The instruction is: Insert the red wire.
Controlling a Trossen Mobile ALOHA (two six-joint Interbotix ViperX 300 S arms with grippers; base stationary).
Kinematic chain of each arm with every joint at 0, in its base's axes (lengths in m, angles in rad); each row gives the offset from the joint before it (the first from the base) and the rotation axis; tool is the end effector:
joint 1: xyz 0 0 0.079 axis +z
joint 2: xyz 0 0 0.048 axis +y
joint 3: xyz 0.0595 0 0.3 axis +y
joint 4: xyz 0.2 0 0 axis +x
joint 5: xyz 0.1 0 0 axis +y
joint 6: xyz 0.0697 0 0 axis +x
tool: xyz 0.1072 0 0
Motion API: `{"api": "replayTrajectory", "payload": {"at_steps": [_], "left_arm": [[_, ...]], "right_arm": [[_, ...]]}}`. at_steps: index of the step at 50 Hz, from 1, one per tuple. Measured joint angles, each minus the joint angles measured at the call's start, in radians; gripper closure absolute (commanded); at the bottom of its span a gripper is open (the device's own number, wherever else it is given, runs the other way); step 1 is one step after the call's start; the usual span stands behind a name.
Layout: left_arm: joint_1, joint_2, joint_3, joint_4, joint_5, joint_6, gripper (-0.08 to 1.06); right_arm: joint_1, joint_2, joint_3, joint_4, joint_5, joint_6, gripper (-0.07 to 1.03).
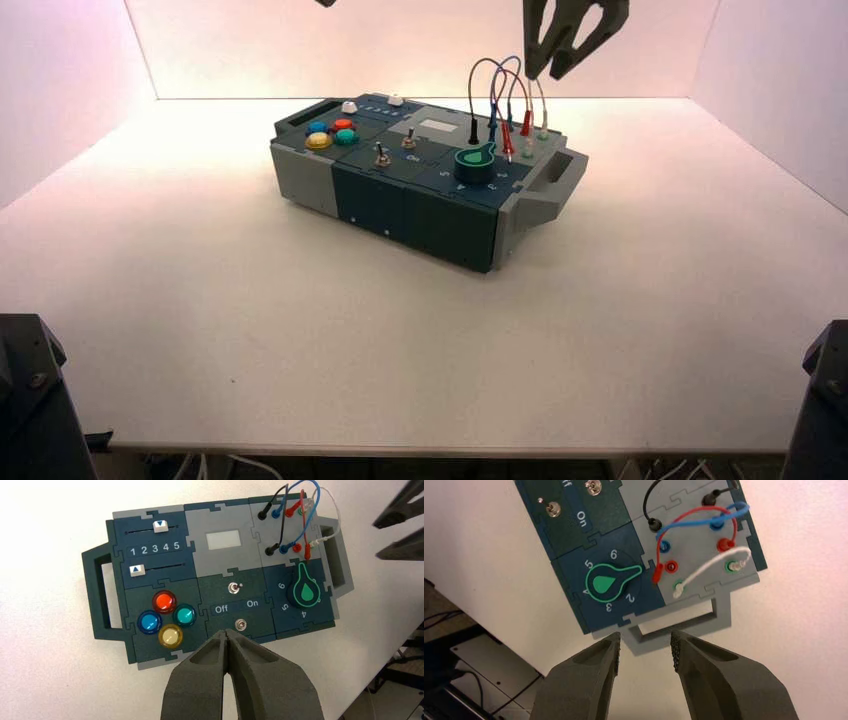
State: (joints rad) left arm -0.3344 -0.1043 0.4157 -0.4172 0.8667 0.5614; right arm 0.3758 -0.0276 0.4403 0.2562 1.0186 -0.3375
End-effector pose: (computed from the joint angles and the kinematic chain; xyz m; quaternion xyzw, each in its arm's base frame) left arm 0.3455 -0.1779 0.1872 0.1178 0.4938 -0.3415 0.7910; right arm 0.3140 0.1649 0.1375 -0.1240 0.6229 0.2859 0.7175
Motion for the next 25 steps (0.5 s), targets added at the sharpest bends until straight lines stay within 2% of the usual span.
{"api": "replayTrajectory", "payload": {"at_steps": [25], "left_arm": [[-0.002, 0.003, 0.000, 0.003, 0.002, 0.002, 1.01]], "right_arm": [[0.003, 0.110, -0.058, 0.002, 0.020, -0.017, 0.42]]}}
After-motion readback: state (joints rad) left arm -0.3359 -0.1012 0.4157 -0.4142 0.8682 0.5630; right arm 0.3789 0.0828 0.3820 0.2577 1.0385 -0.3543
